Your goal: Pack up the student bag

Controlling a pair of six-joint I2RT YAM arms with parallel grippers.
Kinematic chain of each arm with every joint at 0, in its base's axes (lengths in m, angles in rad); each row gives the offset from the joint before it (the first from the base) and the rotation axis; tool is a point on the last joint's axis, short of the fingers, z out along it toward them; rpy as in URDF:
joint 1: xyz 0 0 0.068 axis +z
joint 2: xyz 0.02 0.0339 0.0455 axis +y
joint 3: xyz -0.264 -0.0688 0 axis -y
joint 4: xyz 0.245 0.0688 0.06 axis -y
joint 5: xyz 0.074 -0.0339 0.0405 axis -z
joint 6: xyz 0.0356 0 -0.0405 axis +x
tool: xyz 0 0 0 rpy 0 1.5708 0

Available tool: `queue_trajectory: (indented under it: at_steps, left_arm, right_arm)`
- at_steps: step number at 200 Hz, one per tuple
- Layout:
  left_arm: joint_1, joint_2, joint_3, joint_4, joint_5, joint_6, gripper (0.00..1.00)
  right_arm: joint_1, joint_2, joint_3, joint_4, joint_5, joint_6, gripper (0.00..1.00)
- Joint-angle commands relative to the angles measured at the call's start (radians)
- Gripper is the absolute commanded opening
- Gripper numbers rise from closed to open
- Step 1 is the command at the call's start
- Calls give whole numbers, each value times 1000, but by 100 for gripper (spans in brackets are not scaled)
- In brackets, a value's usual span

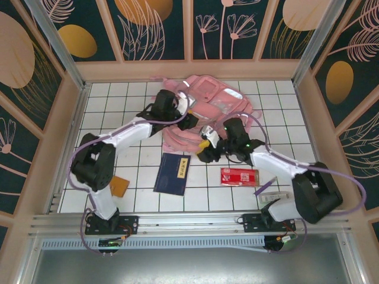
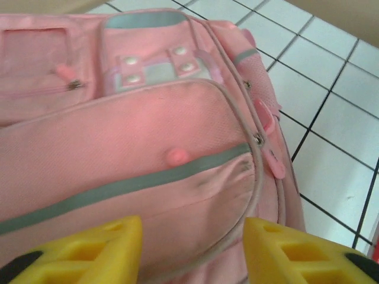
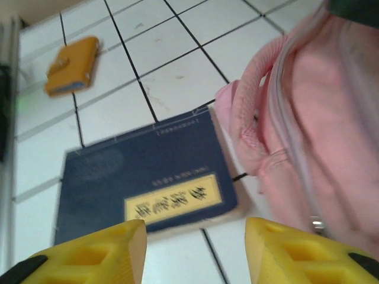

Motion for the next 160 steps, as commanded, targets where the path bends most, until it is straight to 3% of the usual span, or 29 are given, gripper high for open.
queue_trajectory:
  at_steps: [1,31,50,78,97,131,160]
  left_arm:
    - [18,-137,-78,-21,42,-85,50]
    - [4,-251,-273,30,132,-206,50]
    - [-49,-284,-387,111,130,-295,52]
    - [-85,-243,-424,137,97,-509,52]
    - [-85,-208,-411,94,78,-562,53]
    - [-88,-139,-366,17,116,-587,52]
    - [-94,-148,-372,51,131,-611,52]
  right_arm:
    - [-50,-60,-61,-91,121,-409,51]
    - [-88,-39,-130,77,222,-593,56]
    - [-90,21,-119,134,292,-667,57]
    - [-89,112,-101,240,331,-720,57]
    - [-85,174,-75,281,347,-723,56]
    - [-83,207,-24,270,285,-675,55]
    - [-111,198,38,101,145,-687,48]
